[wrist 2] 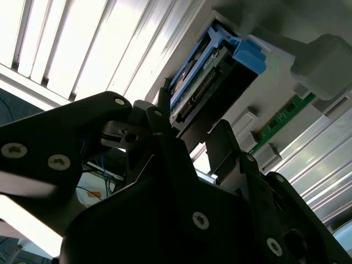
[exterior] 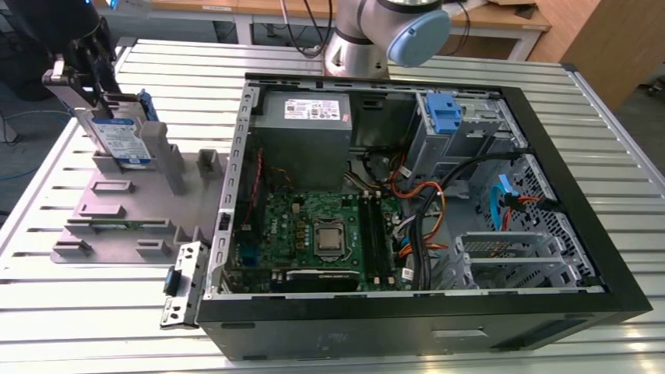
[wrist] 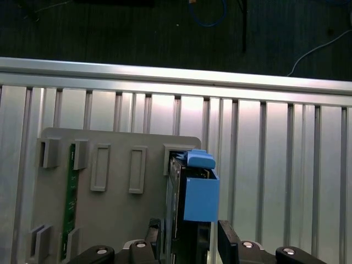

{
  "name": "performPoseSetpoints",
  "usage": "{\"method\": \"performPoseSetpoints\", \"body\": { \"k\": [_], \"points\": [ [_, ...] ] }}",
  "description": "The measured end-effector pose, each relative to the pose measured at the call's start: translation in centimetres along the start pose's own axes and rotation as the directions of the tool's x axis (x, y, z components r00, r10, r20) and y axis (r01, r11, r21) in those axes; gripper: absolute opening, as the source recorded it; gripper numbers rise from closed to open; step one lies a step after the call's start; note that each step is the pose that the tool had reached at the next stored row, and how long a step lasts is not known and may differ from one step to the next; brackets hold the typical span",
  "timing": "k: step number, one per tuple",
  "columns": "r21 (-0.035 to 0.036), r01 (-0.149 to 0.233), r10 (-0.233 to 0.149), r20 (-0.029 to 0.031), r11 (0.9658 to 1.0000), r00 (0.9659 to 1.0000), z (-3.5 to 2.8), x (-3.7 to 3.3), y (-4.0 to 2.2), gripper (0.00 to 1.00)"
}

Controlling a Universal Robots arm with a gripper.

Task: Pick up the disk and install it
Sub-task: 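Pick up the disk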

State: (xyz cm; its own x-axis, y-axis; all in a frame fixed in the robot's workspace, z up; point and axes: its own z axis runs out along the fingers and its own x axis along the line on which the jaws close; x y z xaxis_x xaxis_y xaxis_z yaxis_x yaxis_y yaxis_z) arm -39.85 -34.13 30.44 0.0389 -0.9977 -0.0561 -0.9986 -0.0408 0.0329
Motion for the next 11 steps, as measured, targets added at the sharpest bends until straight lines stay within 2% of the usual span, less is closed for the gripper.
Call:
{"method": "performPoseSetpoints", "body": {
  "k": [3, 4, 11],
  "points": [
    [0.0, 0.0, 0.0, 0.0, 1.0, 1.0, 0.0, 0.0, -0.01, 0.51],
    [0.0, 0.0, 0.0, 0.0, 1.0, 1.0, 0.0, 0.0, -0.01, 0.45],
    [-0.0001, 0.0, 0.0, 0.0, 1.0, 1.0, 0.0, 0.0, -0.02, 0.45]
  ]
}}
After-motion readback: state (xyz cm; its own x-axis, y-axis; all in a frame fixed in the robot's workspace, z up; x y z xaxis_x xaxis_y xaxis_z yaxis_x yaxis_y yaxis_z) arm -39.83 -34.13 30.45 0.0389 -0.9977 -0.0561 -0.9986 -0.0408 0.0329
